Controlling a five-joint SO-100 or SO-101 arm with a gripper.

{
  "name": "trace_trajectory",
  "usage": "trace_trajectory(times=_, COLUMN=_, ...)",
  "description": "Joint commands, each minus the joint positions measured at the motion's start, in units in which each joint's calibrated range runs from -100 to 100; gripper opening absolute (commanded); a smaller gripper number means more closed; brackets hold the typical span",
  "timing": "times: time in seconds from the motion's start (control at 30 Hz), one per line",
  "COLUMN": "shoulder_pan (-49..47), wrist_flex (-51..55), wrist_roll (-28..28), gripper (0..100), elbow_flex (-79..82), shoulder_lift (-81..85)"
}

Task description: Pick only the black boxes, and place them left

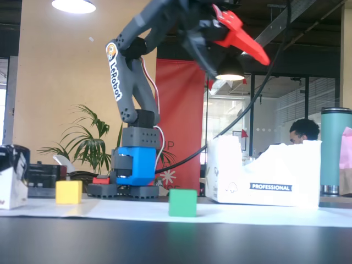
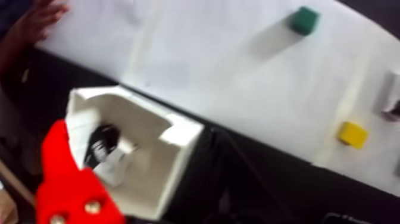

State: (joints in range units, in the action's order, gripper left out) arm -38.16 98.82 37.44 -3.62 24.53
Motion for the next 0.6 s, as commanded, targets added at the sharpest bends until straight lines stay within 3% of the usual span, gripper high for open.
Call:
trace_trajectory(times=0.0, shoulder_pan=15.86, wrist_flex=-0.17, wrist_roll=5.83, gripper=45, elbow_flex=-4.54, shoulder_lift=3.80)
trace_trajectory(times=0.27, shoulder_pan=35.43, wrist_flex=-0.33, wrist_roll=13.93, gripper=45, elbow_flex=-4.27, shoulder_lift=3.64)
trace_trajectory(times=0.57, shoulder_pan=49.47, wrist_flex=-6.45, wrist_roll=20.04, gripper=45, elbow_flex=-1.61, shoulder_lift=-1.97)
